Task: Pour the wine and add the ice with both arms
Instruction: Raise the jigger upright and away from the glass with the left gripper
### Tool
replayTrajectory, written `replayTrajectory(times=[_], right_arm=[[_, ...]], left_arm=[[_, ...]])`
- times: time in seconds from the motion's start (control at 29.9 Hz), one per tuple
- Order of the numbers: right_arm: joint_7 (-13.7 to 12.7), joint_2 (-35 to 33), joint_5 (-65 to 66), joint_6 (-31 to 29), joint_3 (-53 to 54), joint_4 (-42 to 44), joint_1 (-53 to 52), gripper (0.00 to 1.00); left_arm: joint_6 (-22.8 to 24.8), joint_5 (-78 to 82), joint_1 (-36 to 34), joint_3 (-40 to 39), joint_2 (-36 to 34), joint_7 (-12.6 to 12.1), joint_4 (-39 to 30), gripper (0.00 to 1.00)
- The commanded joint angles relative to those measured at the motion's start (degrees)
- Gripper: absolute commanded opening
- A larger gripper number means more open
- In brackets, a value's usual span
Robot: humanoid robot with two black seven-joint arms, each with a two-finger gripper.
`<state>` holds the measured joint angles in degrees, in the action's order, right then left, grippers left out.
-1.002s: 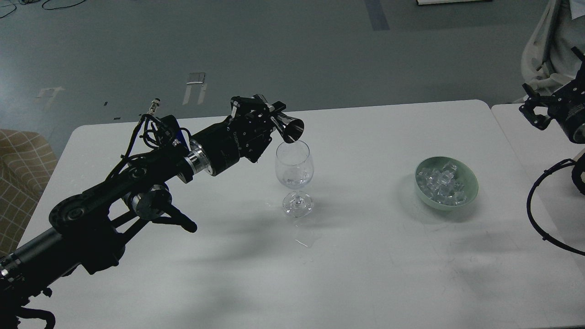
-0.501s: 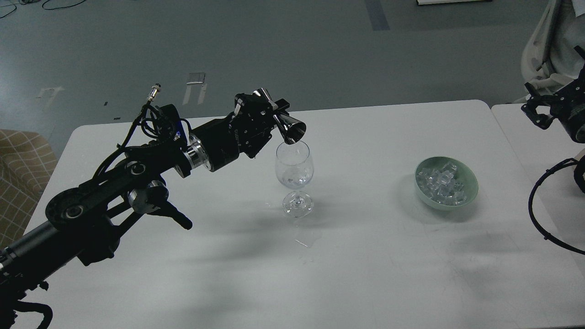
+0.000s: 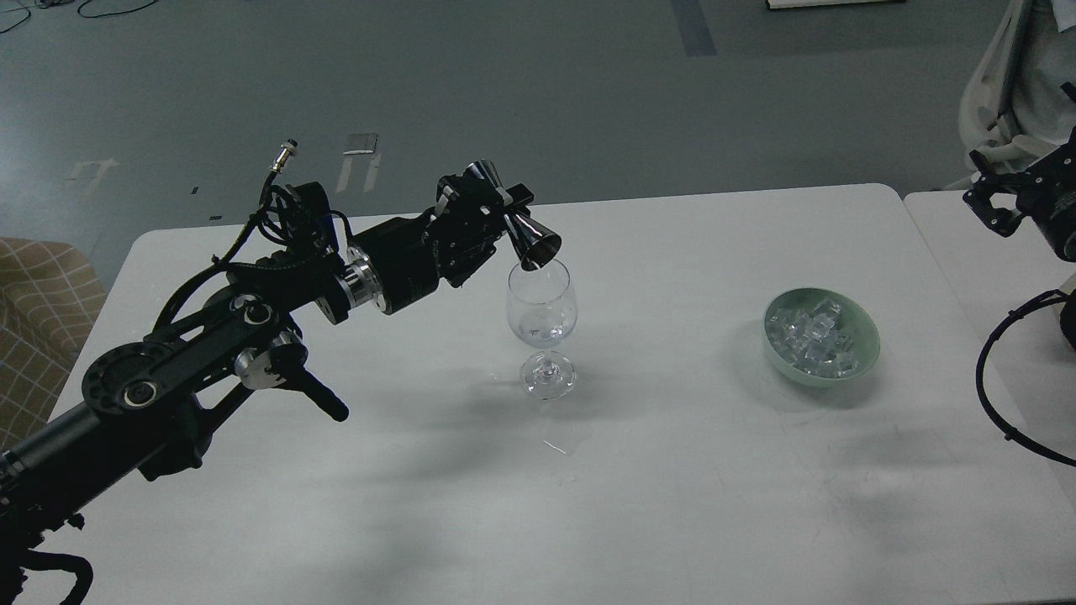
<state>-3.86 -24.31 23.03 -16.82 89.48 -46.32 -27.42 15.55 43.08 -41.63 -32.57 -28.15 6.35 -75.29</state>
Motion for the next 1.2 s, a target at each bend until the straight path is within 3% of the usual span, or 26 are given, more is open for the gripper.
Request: replayTrajectory(times=[0.0, 1.17], right_arm=[[-0.01, -0.04, 0.0, -0.05, -0.01, 0.0, 0.0, 1.0], [0.17, -0.3, 0.0, -0.05, 0.08, -0.09, 0.0, 1.0]], left_arm=[[0.0, 1.92, -0.64, -0.04, -0.76, -0.11, -1.7, 0.0], [0.18, 12.29, -3.19, -0.04, -2.34, -0.19, -2.58, 0.0]])
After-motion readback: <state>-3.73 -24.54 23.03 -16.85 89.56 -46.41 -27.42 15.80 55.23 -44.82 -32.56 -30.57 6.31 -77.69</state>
